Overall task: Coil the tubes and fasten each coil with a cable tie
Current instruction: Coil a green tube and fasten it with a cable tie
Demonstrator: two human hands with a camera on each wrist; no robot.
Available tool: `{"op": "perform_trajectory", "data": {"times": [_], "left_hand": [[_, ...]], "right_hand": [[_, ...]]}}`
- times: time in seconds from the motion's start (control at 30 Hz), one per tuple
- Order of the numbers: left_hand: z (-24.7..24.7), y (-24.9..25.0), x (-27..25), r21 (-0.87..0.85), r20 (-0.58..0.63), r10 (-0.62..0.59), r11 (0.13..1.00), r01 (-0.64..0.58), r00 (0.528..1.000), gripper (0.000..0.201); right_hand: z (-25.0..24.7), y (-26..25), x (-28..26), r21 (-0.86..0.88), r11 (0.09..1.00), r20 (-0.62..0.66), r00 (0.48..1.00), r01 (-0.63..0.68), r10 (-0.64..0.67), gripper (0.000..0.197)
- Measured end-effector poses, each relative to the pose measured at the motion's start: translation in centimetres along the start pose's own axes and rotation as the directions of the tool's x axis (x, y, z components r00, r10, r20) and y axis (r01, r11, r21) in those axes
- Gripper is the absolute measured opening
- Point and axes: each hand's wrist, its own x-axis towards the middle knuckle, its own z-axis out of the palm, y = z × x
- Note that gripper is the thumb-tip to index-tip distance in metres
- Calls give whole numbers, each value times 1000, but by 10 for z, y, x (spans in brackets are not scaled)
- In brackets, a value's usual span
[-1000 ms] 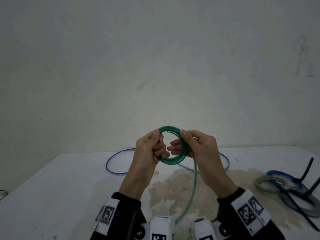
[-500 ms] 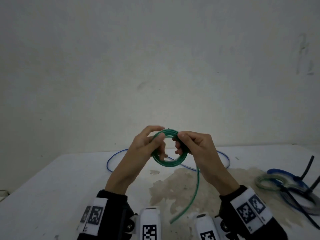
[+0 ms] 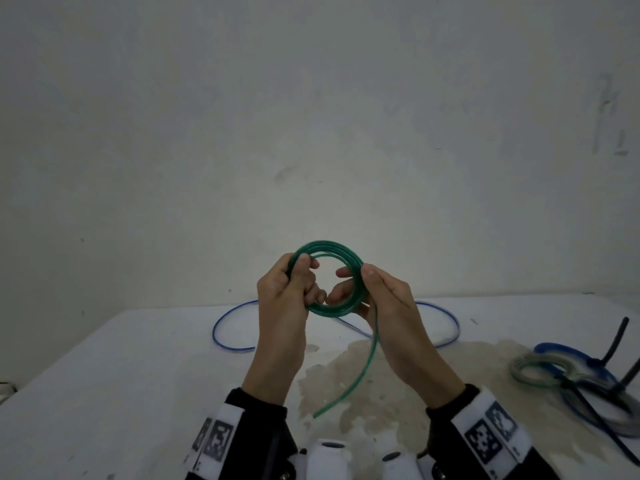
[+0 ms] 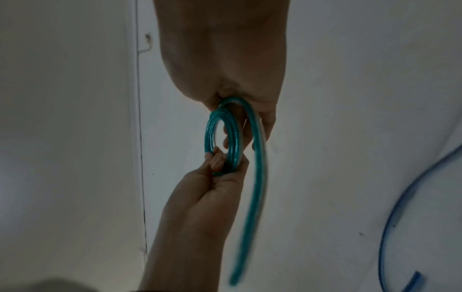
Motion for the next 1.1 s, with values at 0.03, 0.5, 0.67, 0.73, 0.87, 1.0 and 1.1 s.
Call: {"op": "perform_trajectory", "data": {"times": [0.03,0.5,0.67,0.73,0.87,1.0,1.1], "left_hand": [[0,0,0,-58,-4,-28,998,27,1000,26],[-18,-5,4,613,519,-103,737,-285,848,21],[-7,-8,0,517,388,36,819,-250,921,25],[-4,-7,-1,438,256,65,881,-176,965,27],[-1,-7,1,260,69,-1,965,-17,998,30],[3,-8,-1,32,-76,-106,994,108,992,35],[2,-3,2,-205,-72,-183,965,165,980,33]], "right_hand": [[1,1,0,43,999,1,1000,-17,17,34],[-29,-15,7,-506,859,341,933,76,119,33],[-26,-7,8,-440,887,243,970,136,-28,30],[-27,-3,8,-360,926,178,983,110,-48,32],[-19,3,4,-105,994,144,990,21,-6,36],[-3,7,1,263,959,112,991,-103,75,43],[-1,6,0,327,934,152,983,-145,99,40]]}}
